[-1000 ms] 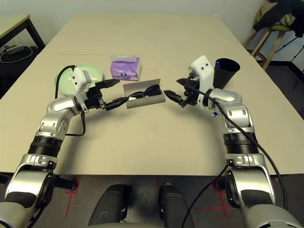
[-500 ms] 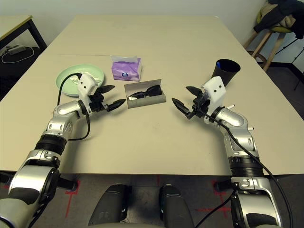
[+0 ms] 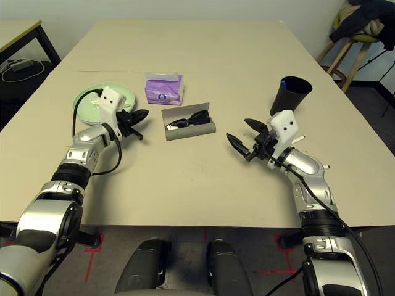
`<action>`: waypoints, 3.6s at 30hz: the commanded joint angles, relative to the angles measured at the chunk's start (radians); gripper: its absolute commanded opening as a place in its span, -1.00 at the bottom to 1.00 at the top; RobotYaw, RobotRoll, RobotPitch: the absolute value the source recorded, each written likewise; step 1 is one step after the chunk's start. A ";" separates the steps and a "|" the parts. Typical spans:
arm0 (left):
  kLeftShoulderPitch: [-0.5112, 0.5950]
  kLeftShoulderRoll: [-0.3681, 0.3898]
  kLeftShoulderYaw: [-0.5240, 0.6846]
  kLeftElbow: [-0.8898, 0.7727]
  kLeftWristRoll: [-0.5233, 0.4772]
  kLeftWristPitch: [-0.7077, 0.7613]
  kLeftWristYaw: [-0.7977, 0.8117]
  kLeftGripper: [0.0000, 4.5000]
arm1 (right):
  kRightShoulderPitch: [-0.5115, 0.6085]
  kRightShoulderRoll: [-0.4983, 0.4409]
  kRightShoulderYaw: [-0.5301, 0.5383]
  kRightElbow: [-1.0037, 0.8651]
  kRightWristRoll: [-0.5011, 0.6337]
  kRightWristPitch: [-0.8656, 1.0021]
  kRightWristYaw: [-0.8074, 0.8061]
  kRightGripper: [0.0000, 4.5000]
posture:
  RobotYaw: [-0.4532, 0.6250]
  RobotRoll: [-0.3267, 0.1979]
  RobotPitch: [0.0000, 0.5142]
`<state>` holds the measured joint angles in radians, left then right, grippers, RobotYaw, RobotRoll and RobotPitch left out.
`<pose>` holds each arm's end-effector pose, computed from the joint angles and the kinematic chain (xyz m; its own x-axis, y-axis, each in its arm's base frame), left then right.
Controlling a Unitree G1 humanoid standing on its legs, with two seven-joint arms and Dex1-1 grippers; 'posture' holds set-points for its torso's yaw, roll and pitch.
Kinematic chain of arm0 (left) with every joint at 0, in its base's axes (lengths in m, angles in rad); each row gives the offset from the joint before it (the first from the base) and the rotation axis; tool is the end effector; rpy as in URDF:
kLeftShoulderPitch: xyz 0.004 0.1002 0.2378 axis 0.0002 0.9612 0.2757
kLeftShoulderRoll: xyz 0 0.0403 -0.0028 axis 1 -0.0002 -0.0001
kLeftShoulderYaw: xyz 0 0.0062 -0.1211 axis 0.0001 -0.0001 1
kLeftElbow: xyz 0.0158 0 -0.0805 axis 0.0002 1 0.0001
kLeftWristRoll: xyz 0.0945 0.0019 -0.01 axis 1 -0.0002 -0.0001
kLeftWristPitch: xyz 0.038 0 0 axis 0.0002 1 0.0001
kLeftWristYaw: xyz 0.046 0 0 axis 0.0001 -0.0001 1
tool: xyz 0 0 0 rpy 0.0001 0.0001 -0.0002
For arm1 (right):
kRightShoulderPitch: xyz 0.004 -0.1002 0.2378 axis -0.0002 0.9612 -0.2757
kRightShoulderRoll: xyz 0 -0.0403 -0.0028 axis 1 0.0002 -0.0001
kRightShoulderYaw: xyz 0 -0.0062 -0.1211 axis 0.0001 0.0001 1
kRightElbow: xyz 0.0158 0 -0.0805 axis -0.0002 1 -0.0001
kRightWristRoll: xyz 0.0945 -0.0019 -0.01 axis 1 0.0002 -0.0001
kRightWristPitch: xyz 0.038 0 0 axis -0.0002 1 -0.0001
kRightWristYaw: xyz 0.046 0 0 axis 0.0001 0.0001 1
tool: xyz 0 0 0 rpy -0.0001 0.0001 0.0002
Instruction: Organize and tidy the items on the table.
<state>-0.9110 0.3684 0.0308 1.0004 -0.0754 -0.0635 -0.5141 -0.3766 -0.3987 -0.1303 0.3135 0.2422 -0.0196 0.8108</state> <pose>0.3590 0.2171 0.1245 0.9135 -0.3915 -0.1104 0.4063 0.8909 0.2030 0.2728 -0.2494 0.0853 0.7808 0.6243 0.0235 -0.6129 0.7727 -0.1654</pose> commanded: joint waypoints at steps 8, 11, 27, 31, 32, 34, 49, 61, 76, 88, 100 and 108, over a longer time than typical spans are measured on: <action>-0.077 -0.070 -0.019 0.110 0.042 -0.041 -0.010 -0.99 | 0.009 -0.010 0.007 -0.046 0.029 0.038 -0.005 1.00 | 0.02 0.25 -0.59; -0.082 -0.081 -0.021 0.114 0.039 -0.062 -0.069 -0.99 | 0.004 -0.013 0.008 -0.050 0.028 0.055 -0.012 1.00 | 0.01 0.25 -0.53; -0.108 -0.050 -0.024 0.156 0.075 -0.116 -0.131 -0.99 | -0.004 -0.028 0.011 -0.127 0.037 0.090 -0.019 1.00 | -0.02 0.25 -0.35; -0.114 -0.049 -0.024 0.168 0.083 -0.121 -0.126 -0.99 | 0.012 -0.030 0.010 -0.171 0.043 0.119 -0.027 1.00 | -0.03 0.25 -0.34; -0.114 -0.049 -0.024 0.169 0.084 -0.123 -0.130 -0.99 | 0.013 -0.031 0.010 -0.178 0.044 0.124 -0.029 1.00 | -0.03 0.25 -0.34; -0.114 -0.051 -0.021 0.169 0.082 -0.130 -0.142 -0.99 | 0.016 -0.033 0.009 -0.187 0.044 0.133 -0.031 1.00 | -0.03 0.25 -0.35; -0.062 -0.067 -0.021 0.081 0.019 -0.179 -0.474 -0.99 | 0.009 -0.023 0.010 -0.177 0.062 0.178 -0.041 1.00 | -0.01 0.25 -0.37; 0.005 -0.045 -0.052 -0.006 0.019 -0.119 -0.635 -0.99 | 0.004 -0.035 0.015 -0.157 0.056 0.197 -0.039 1.00 | -0.01 0.25 -0.39; 0.029 0.015 -0.094 -0.052 0.030 -0.053 -0.679 -0.99 | -0.046 -0.038 0.022 -0.172 0.045 0.191 -0.058 1.00 | -0.01 0.25 -0.45; 0.134 0.000 -0.031 -0.532 -0.211 0.202 -0.747 -0.04 | -0.136 -0.300 0.116 -0.114 0.047 0.309 0.274 1.00 | 0.03 0.25 -0.50; 0.253 -0.024 -0.089 -0.706 -0.242 0.241 -0.734 0.98 | -0.294 -0.679 0.439 0.213 -0.363 -0.141 0.699 1.00 | 0.00 0.25 -0.55; 0.245 -0.031 -0.090 -0.708 -0.247 0.238 -0.712 0.98 | -0.439 -0.640 0.526 0.432 -0.557 -0.375 0.645 1.00 | 0.02 0.25 -0.58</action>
<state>-0.6646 0.3338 -0.0499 0.3156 -0.3127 0.1731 -1.2321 -0.8024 -1.0424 0.3783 0.7118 -0.2755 -0.3513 1.4628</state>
